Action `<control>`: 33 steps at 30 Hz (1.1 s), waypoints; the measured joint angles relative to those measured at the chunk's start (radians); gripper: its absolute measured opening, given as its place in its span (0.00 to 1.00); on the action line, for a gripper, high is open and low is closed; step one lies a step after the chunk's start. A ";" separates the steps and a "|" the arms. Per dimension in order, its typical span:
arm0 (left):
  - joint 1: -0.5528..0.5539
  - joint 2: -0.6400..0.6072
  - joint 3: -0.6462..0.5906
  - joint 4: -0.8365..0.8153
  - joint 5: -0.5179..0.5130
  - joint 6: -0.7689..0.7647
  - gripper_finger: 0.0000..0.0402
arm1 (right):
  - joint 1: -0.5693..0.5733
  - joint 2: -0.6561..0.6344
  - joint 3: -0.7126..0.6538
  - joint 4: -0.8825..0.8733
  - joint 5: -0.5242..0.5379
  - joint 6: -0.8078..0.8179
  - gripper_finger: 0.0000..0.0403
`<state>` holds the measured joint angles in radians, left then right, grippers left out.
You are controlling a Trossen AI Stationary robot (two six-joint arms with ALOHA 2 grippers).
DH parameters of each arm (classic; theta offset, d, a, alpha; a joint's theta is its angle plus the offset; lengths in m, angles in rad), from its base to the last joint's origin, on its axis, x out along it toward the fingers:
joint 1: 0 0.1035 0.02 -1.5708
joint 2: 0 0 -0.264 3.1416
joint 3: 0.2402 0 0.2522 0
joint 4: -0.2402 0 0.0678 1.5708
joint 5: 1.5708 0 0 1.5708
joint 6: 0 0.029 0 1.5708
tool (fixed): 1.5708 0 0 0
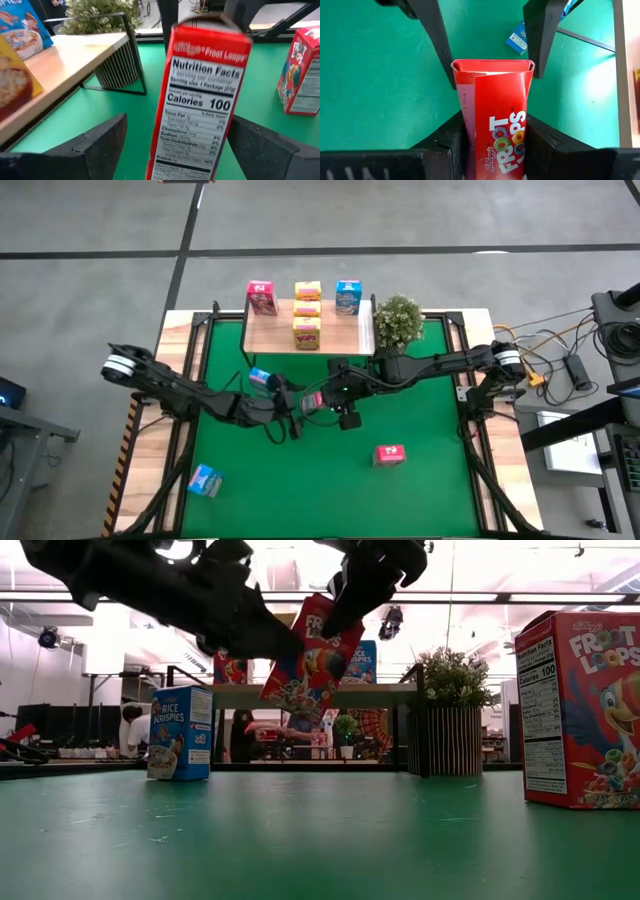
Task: Stack cereal on shelf
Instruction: Put the top red cereal box on the shelf aligned with the other red cereal box
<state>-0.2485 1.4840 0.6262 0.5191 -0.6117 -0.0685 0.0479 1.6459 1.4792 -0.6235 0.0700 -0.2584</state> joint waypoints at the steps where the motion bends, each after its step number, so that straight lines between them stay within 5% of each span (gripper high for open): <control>1: 0.000 0.008 0.000 0.008 0.000 0.000 0.78 | 0.000 0.000 0.000 0.000 0.000 0.000 0.33; 14: 0.000 0.017 0.000 0.021 0.003 -0.001 0.55 | 0.000 0.000 0.000 0.000 0.000 0.023 0.34; 24: 0.000 -0.015 0.000 0.011 0.003 0.020 0.43 | 0.000 -0.001 0.044 -0.011 0.000 0.031 0.51; 33: -0.003 -0.301 0.000 -0.245 0.003 0.178 0.43 | 0.000 -0.014 0.253 -0.240 0.002 0.058 0.63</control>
<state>-0.2518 1.1827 0.6262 0.2738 -0.6091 0.1099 0.0479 1.6322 1.7321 -0.8632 0.0722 -0.2005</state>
